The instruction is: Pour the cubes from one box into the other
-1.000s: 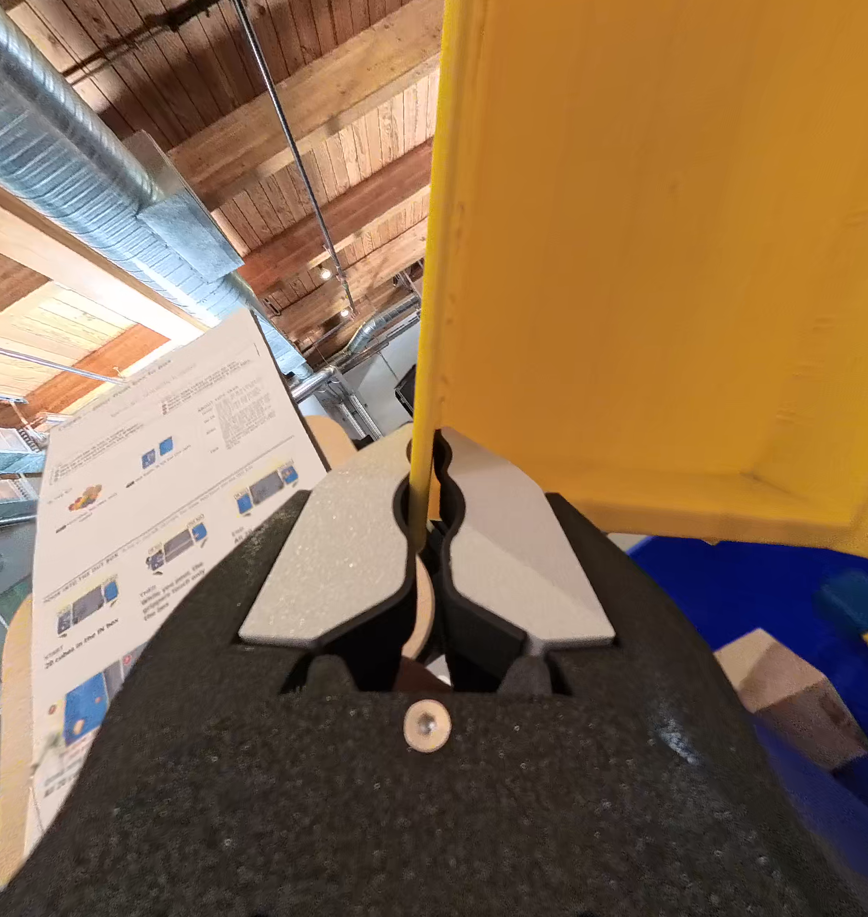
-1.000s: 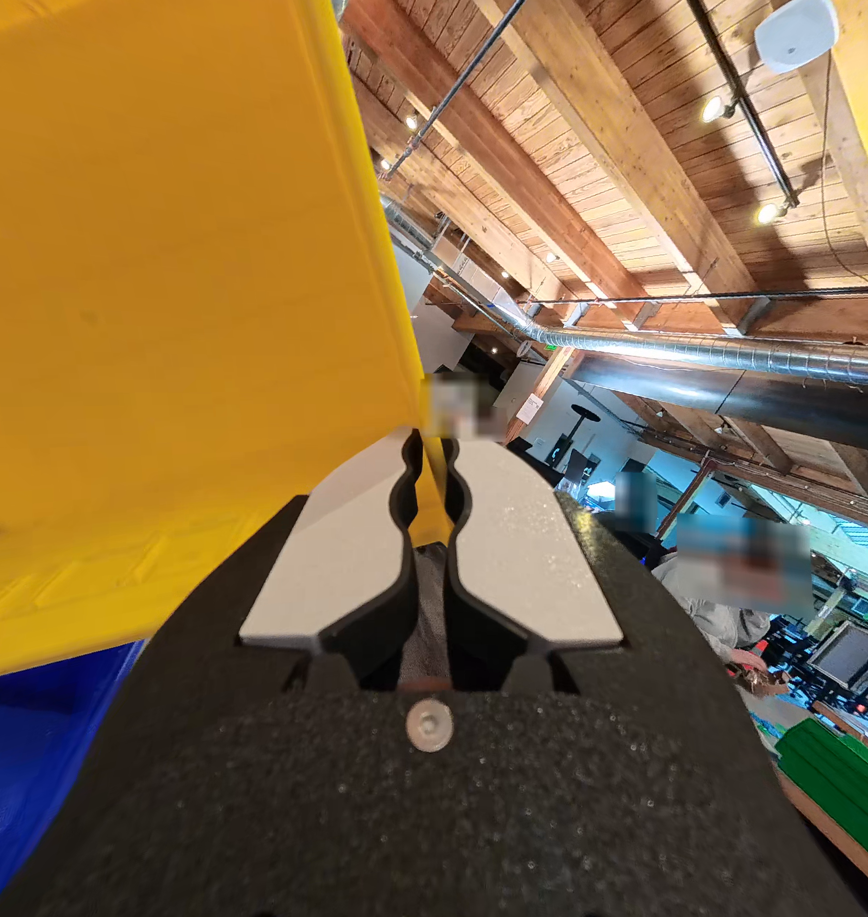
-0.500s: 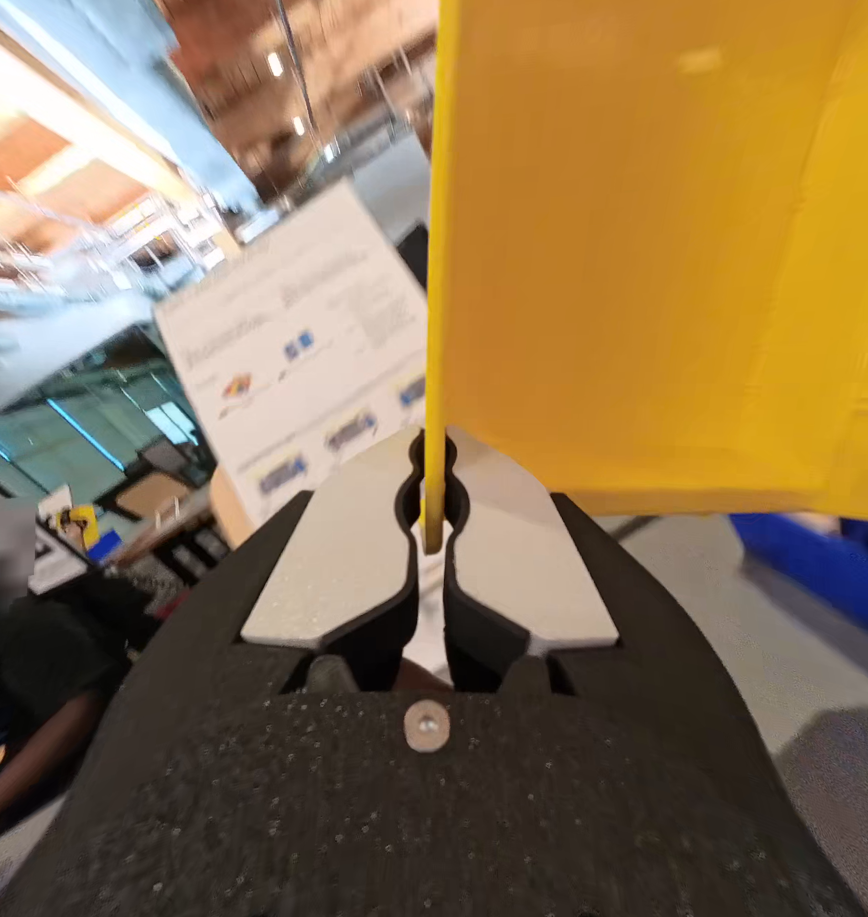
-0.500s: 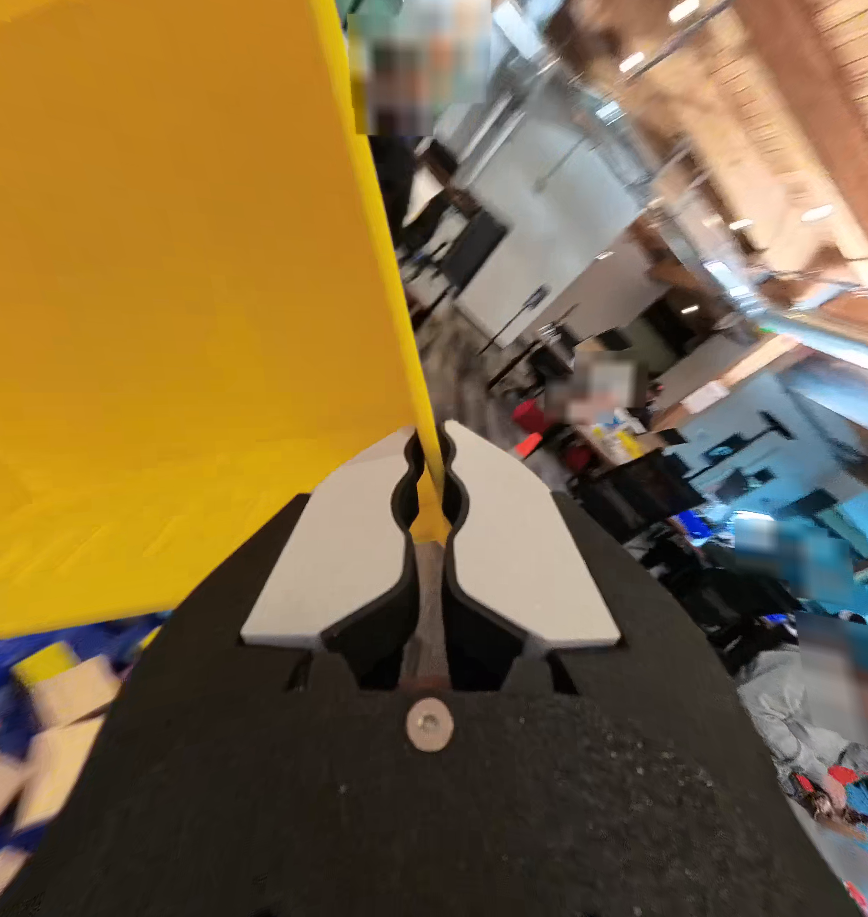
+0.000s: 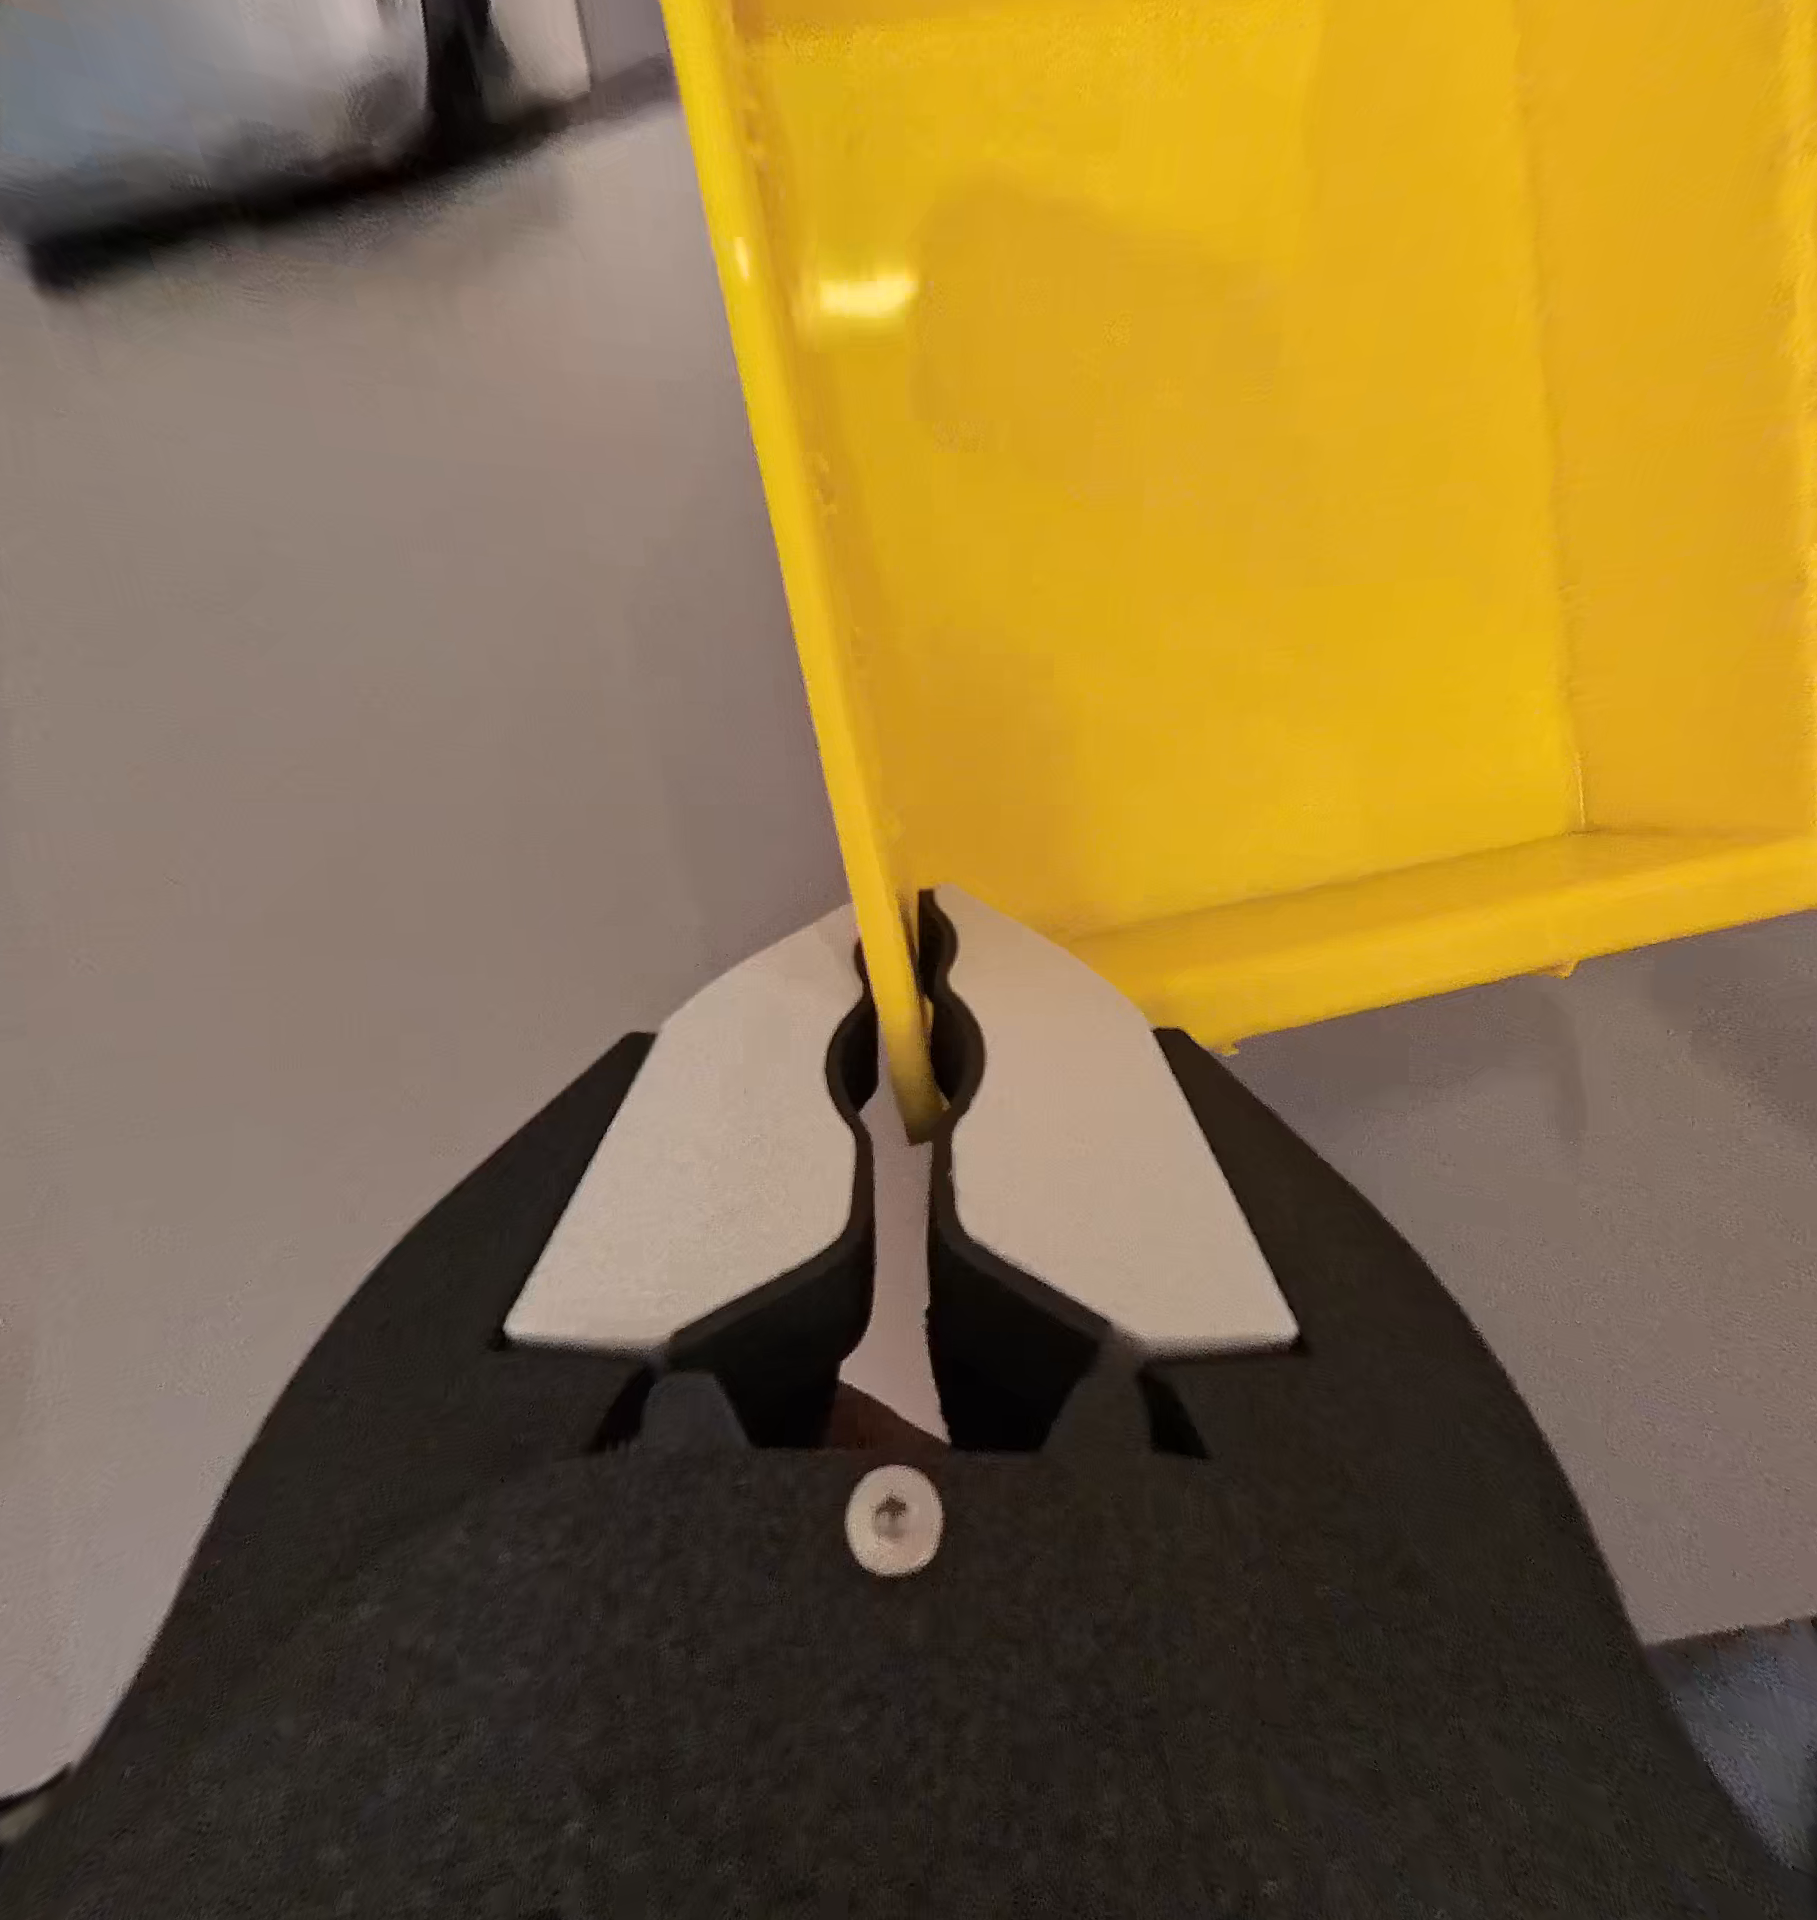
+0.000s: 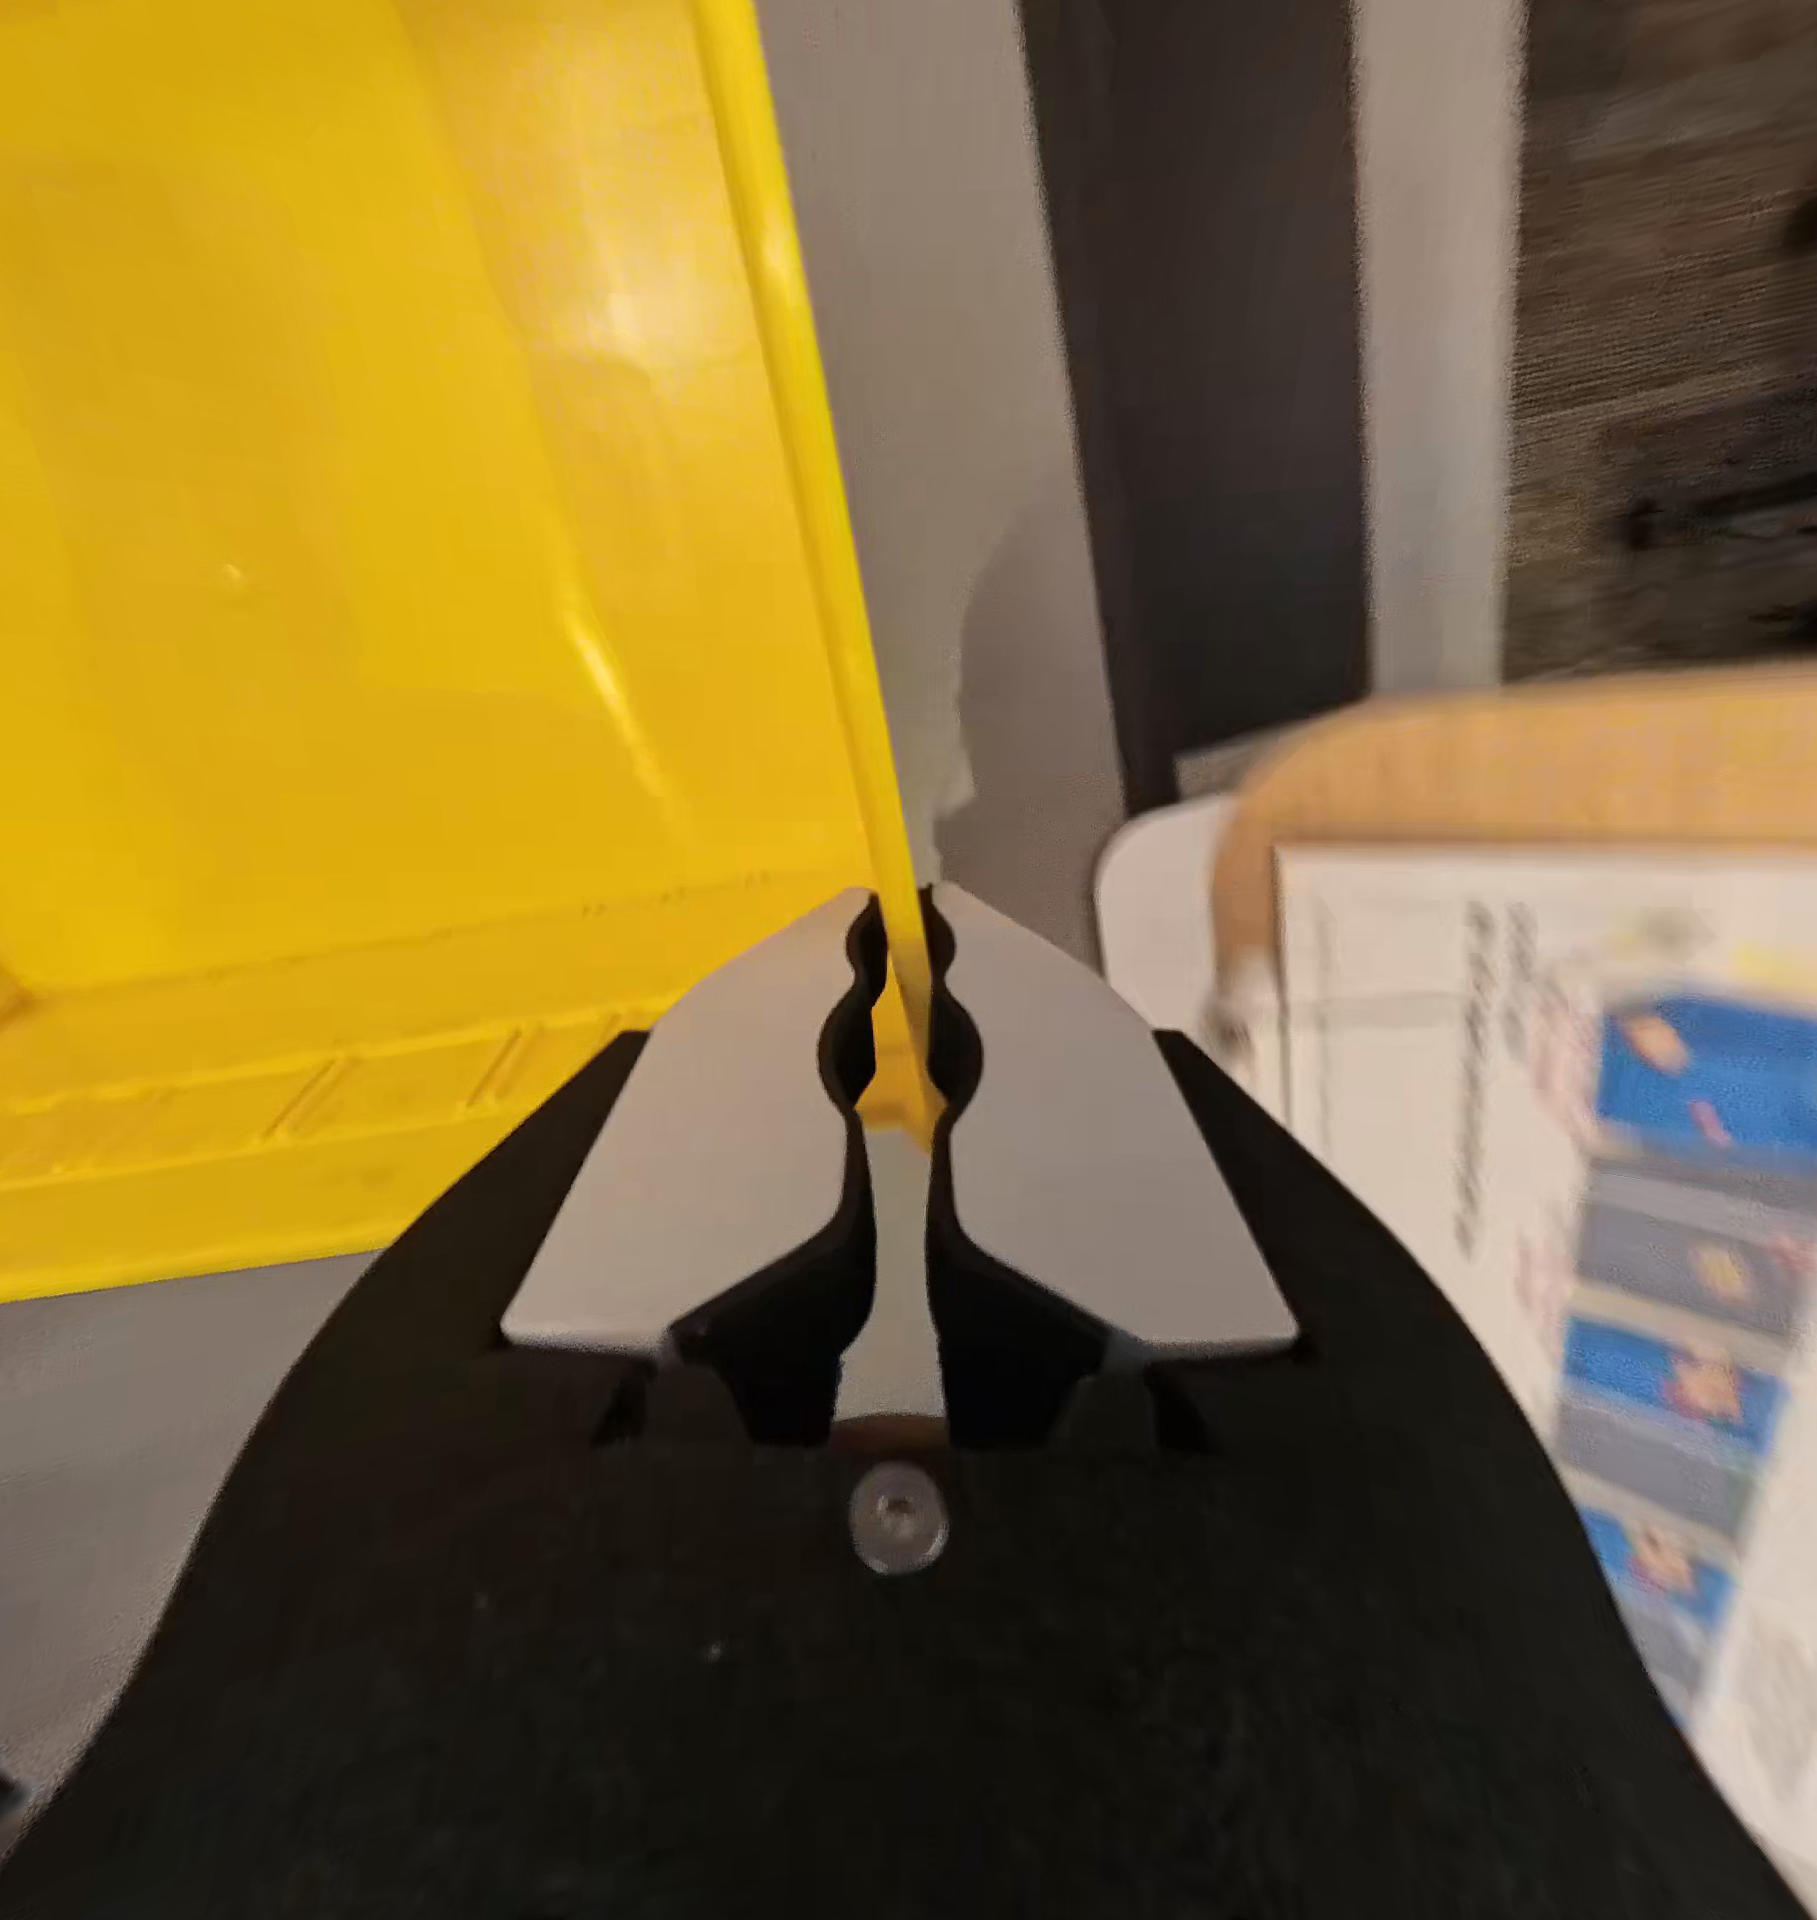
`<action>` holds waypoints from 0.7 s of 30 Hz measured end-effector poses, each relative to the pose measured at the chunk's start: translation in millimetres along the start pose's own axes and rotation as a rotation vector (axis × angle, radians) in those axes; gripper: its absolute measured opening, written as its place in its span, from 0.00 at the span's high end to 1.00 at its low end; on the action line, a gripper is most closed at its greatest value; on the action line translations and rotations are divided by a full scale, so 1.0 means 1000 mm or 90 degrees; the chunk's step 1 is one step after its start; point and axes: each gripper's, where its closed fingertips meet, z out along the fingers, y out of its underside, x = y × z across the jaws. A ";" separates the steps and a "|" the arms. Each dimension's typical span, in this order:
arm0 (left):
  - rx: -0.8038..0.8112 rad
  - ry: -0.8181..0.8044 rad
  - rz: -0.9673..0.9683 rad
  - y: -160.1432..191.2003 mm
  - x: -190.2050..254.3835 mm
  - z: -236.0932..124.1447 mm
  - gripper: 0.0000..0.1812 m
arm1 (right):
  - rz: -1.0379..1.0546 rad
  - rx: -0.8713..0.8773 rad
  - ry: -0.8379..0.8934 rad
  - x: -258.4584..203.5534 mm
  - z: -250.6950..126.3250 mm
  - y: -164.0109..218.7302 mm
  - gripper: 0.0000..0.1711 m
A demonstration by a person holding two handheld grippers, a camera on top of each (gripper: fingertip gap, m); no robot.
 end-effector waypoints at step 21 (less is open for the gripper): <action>0.193 -0.112 -0.130 -0.006 -0.038 -0.028 0.84 | 0.089 0.255 0.120 -0.027 -0.072 0.009 0.78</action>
